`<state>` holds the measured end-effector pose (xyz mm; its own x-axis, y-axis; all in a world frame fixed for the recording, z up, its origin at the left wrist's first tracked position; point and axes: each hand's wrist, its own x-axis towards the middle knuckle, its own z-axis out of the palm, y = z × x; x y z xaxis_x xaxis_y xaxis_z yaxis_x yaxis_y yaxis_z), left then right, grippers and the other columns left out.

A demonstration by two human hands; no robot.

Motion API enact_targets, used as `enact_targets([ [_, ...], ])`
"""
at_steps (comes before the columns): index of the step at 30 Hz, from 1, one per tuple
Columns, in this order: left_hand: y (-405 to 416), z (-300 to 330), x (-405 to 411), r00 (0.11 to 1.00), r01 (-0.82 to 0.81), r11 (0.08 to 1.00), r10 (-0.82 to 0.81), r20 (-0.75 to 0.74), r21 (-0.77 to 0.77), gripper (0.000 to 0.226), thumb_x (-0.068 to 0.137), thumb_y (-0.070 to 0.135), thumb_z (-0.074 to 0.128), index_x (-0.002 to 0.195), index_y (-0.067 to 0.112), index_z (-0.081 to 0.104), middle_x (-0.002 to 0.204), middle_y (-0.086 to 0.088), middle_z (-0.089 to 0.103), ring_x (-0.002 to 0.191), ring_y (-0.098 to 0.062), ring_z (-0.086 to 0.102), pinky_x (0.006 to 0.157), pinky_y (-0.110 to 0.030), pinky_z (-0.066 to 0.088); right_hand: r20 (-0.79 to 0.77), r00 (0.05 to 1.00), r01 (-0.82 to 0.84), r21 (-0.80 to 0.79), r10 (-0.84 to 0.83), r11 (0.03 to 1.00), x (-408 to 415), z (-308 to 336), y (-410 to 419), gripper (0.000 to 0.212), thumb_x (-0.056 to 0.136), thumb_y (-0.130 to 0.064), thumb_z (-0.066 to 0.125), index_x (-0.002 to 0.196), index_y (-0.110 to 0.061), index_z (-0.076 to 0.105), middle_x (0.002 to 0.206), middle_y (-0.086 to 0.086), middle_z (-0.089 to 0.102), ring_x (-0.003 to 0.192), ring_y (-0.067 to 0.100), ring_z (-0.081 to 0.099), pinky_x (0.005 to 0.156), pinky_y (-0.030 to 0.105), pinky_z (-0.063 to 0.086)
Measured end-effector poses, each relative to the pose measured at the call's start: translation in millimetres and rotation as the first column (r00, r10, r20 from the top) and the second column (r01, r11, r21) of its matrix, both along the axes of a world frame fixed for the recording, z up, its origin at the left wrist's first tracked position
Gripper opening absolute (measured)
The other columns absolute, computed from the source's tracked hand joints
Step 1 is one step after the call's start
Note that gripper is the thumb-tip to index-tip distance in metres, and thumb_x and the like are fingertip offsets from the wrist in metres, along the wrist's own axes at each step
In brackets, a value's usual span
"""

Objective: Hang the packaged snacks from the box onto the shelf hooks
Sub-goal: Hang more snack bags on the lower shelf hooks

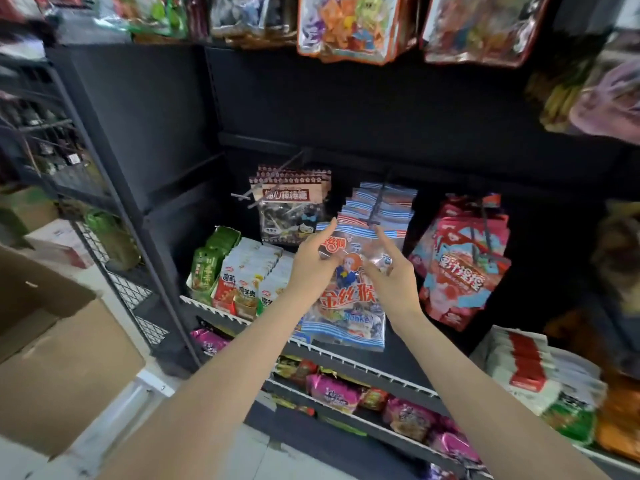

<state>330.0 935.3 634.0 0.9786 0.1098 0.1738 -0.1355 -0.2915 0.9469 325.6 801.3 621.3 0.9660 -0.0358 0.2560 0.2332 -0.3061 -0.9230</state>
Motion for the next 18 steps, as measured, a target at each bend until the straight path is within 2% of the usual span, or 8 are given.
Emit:
enact_targets([
  [2,-9.5,-1.4,8.9,1.0,-0.017,1.0,0.017,-0.006,0.006,0.058,0.091,0.007,0.059,0.141,0.028,0.039,0.147,0.006,0.039,0.136,-0.01,0.031,0.103,-0.021,0.025,0.014,1.0,-0.016,-0.031,0.016,0.999,6.4,0.2,-9.2,0.063,0.093,-0.005,0.054,0.145,-0.033,0.033,0.14,0.001,0.051,0.075,0.015,0.064,0.072,0.027,0.053],
  [4,-16.0,-2.9,14.2,0.999,-0.024,0.999,0.024,-0.022,0.022,0.06,0.09,0.006,0.06,0.142,0.028,0.038,0.148,0.005,0.037,0.137,-0.012,0.031,0.107,-0.025,0.025,-0.024,0.999,-0.025,-0.041,0.024,0.999,12.0,-0.9,-15.0,0.062,0.095,-0.006,0.052,0.147,-0.032,0.03,0.138,0.004,0.053,0.106,0.031,0.057,0.087,0.036,0.048],
  [5,-18.6,-3.9,15.6,0.999,-0.028,0.999,0.029,-0.03,0.039,0.061,0.09,0.007,0.06,0.142,0.028,0.037,0.149,0.004,0.037,0.138,-0.012,0.03,0.108,-0.026,0.024,-0.042,0.999,-0.029,-0.047,0.027,0.998,14.3,-2.3,-17.6,0.062,0.095,-0.007,0.052,0.147,-0.032,0.029,0.135,0.007,0.055,0.108,0.035,0.055,0.085,0.039,0.049],
  [7,-21.9,-6.1,17.2,0.998,-0.037,0.998,0.039,-0.041,0.06,0.062,0.089,0.008,0.061,0.142,0.029,0.037,0.15,0.003,0.035,0.139,-0.014,0.029,0.11,-0.029,0.023,-0.03,0.998,-0.052,-0.08,0.049,0.995,17.2,-6.0,-22.0,0.063,0.096,-0.01,0.051,0.148,-0.033,0.025,0.123,0.004,0.06,0.078,0.017,0.068,0.06,0.026,0.054],
  [8,-22.8,-6.9,17.5,0.998,-0.039,0.997,0.042,-0.045,0.059,0.062,0.089,0.008,0.061,0.142,0.029,0.036,0.15,0.002,0.035,0.139,-0.014,0.028,0.111,-0.03,0.023,-0.013,0.998,-0.059,-0.107,0.058,0.993,18.1,-8.0,-23.6,0.063,0.096,-0.011,0.051,0.149,-0.033,0.023,0.113,0.001,0.059,0.055,0.005,0.06,0.045,0.017,0.045],
  [10,-23.8,-9.1,18.6,0.998,-0.039,0.997,0.042,-0.051,0.062,0.063,0.089,0.008,0.061,0.142,0.029,0.036,0.15,0.001,0.035,0.139,-0.015,0.028,0.109,-0.028,0.024,0.004,0.998,-0.057,-0.125,0.058,0.991,20.9,-12.3,-25.9,0.064,0.096,-0.011,0.051,0.149,-0.03,0.022,0.101,-0.006,0.055,0.037,0.004,0.042,0.038,0.012,0.033],
  [15,-21.3,-12.4,22.0,0.998,-0.026,0.982,0.035,-0.043,0.185,0.061,0.092,0.01,0.058,0.144,0.03,0.033,0.148,-0.002,0.036,0.138,-0.017,0.03,0.11,-0.03,0.024,0.037,0.998,-0.044,-0.157,0.051,0.987,26.4,-20.2,-24.4,0.064,0.096,-0.011,0.051,0.149,-0.029,0.02,0.126,0.001,0.058,0.067,0.007,0.056,0.056,0.007,0.041],
  [18,-20.2,-13.6,25.8,0.998,-0.016,0.972,0.029,-0.051,0.236,0.062,0.092,0.01,0.057,0.144,0.031,0.032,0.148,-0.006,0.035,0.137,-0.021,0.031,0.113,-0.035,0.026,0.012,0.999,-0.041,-0.177,0.044,0.983,31.9,-23.0,-23.9,0.064,0.096,-0.01,0.049,0.149,-0.029,0.019,0.126,0.003,0.056,0.061,0.002,0.047,0.051,0.009,0.04],
])
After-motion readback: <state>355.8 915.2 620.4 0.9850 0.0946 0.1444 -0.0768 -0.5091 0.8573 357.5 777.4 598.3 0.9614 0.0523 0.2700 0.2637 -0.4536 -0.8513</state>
